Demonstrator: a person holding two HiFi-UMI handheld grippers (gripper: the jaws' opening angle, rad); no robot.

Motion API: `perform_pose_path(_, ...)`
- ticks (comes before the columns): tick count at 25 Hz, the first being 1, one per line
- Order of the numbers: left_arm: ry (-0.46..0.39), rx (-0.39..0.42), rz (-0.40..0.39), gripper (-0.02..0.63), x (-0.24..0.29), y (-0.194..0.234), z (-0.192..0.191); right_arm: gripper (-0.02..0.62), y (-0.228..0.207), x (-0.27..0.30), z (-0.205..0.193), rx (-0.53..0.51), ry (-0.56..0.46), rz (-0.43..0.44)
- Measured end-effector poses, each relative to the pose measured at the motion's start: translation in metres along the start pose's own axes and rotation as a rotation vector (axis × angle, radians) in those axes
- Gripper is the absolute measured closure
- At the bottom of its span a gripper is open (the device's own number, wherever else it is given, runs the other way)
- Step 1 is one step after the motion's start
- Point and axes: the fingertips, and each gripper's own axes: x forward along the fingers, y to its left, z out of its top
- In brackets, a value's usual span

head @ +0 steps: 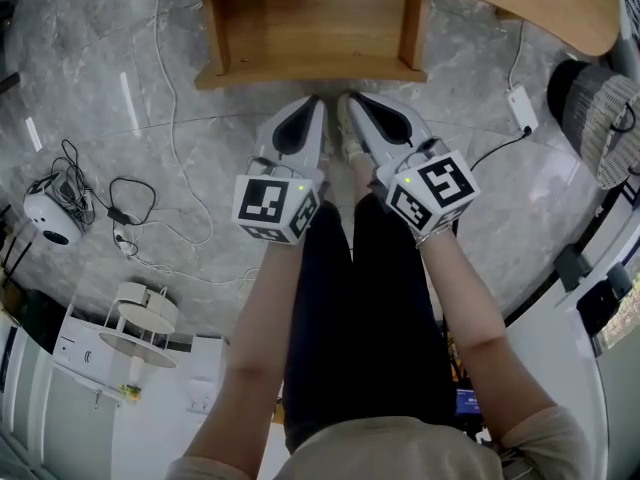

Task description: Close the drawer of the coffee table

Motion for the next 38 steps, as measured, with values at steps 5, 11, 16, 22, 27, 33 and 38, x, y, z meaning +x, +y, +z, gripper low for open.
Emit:
perform_pose_path(5,0.026,0.019,0.021,0.603,0.01,0.008,-0.028,0.594,-0.01,0.011,-0.022,0.004,-0.023,-0.024)
perform_pose_path(11,0.026,-0.008,0.023,0.603,0.025,0.014,-0.05,0.594,-0.024,0.031,-0.048,-0.025,-0.011,-0.032)
perform_pose_path(16,0.032,-0.016,0.082,0.603,0.038,0.037,-0.068,0.594,-0.053,0.034,-0.067,-0.013,-0.001,-0.114)
perform_pose_path(22,0.02,-0.003,0.111,0.603,0.047,0.047,-0.078,0.594,-0.07,0.037,-0.084,0.007,0.003,-0.168)
perform_pose_path(27,-0.007,0.001,0.107,0.603,0.054,0.056,-0.075,0.594,-0.088,0.037,-0.091,0.017,-0.005,-0.228)
perform_pose_path(33,-0.024,-0.031,0.116,0.603,0.059,0.06,-0.08,0.594,-0.099,0.039,-0.094,0.105,-0.048,-0.342)
perform_pose_path(38,-0.034,-0.022,0.119,0.603,0.061,0.064,-0.075,0.594,-0.101,0.043,-0.094,0.065,-0.058,-0.361)
